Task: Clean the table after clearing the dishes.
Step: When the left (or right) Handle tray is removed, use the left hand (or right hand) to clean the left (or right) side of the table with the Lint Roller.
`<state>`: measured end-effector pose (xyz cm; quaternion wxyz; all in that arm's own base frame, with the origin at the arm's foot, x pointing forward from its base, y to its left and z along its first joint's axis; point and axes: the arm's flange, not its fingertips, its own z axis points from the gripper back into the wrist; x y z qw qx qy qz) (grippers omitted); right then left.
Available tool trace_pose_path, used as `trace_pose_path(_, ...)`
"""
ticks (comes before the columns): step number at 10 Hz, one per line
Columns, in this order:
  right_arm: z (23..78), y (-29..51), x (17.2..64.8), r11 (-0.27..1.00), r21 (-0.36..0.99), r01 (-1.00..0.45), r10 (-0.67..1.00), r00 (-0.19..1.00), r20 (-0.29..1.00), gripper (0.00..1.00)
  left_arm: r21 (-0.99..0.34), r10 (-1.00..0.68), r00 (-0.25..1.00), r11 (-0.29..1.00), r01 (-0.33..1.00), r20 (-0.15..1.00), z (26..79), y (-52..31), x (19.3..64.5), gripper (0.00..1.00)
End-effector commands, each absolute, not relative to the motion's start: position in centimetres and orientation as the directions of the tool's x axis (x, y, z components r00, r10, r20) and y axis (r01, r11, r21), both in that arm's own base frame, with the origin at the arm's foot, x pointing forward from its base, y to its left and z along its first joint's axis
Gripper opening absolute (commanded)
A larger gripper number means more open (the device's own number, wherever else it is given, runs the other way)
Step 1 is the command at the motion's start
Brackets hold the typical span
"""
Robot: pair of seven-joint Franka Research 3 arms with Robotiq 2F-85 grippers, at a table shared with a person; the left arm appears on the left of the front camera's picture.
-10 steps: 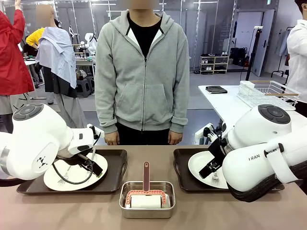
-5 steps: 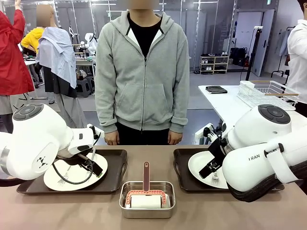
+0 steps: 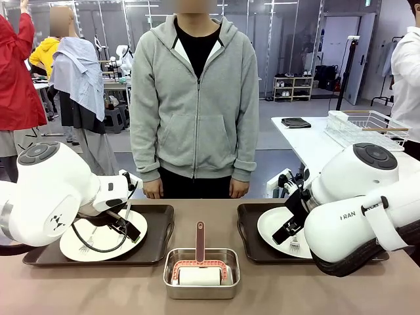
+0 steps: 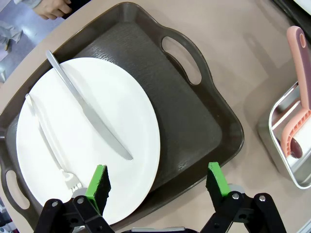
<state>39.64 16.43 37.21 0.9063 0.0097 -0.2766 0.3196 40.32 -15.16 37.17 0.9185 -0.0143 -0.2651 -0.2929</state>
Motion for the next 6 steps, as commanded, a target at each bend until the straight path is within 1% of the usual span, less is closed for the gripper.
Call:
trace_pose_path(1, 37.2, 16.5, 39.6, 0.796, -0.158, -0.584, 0.573, 0.643, 0.508, 1.0, 0.129, -0.53, 0.688, 0.829, 0.545, 0.496, 37.2, -15.1, 40.3, 1.0)
trace_pose_path(2, 37.2, 16.4, 39.6, 0.796, -0.159, -0.585, 0.574, 0.643, 0.507, 1.0, 0.129, -0.53, 0.688, 0.829, 0.545, 0.496, 37.2, -15.1, 40.3, 1.0)
trace_pose_path(3, 38.4, 16.0, 40.5, 0.775, -0.174, -0.608, 0.6, 0.619, 0.506, 1.0, 0.129, -0.531, 0.688, 0.828, 0.546, 0.495, 37.2, -15.2, 40.3, 1.0)
trace_pose_path(6, 40.9, 13.3, 42.7, 0.79, -0.022, -0.613, 0.52, 0.651, 0.554, 1.0, 0.009, -0.52, 0.687, 0.8, 0.599, 0.508, 39.9, -14.0, 41.1, 1.0)
